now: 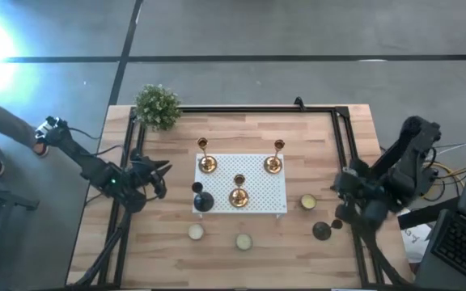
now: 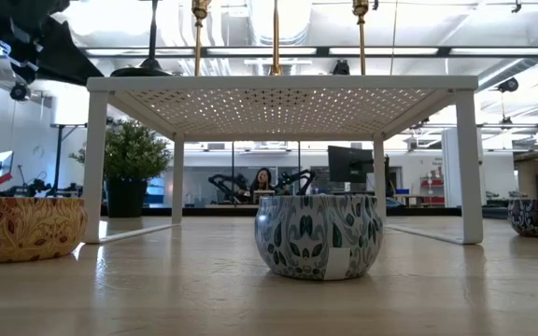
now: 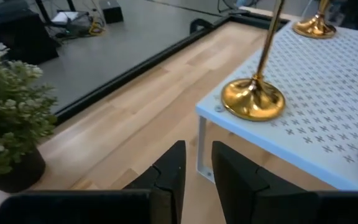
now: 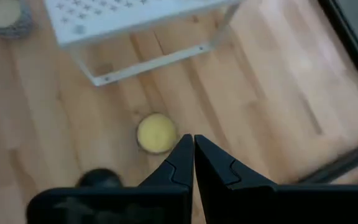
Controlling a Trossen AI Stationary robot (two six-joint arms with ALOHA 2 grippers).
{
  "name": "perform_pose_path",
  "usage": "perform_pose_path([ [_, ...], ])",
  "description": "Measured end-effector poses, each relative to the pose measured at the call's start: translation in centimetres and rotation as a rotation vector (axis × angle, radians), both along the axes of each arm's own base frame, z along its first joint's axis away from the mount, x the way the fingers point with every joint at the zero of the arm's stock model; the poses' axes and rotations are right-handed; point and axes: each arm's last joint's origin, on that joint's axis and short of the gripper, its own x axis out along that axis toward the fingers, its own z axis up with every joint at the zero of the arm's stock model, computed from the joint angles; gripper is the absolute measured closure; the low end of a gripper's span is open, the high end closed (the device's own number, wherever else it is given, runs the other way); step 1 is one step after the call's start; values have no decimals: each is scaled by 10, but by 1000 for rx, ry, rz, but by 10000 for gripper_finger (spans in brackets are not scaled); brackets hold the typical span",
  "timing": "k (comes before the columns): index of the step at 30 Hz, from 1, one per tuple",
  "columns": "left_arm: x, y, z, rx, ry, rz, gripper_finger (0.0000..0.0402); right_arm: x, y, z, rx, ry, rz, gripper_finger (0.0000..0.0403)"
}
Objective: Pick & Place candle stick holders
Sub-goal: Put the black candle holder on the shelf
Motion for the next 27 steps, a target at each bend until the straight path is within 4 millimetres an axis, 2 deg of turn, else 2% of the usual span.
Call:
perform_pose_path([
  [5, -2, 2, 1, 33, -16, 22, 319, -9, 34, 10, 59, -112, 1, 394],
  [9, -2, 2, 1, 43, -17, 25, 319, -17, 56, 6, 122, -127, -47, 394],
  [17, -2, 3, 2, 82, -7, 23, 319, -32, 95, -15, 217, 0, -239, 394],
  [22, -2, 3, 2, 114, -6, 28, 319, -35, 117, -24, 227, -17, -320, 394],
  [27, -2, 4, 3, 136, -16, 41, 319, -31, 134, -44, 169, -25, -370, 394],
])
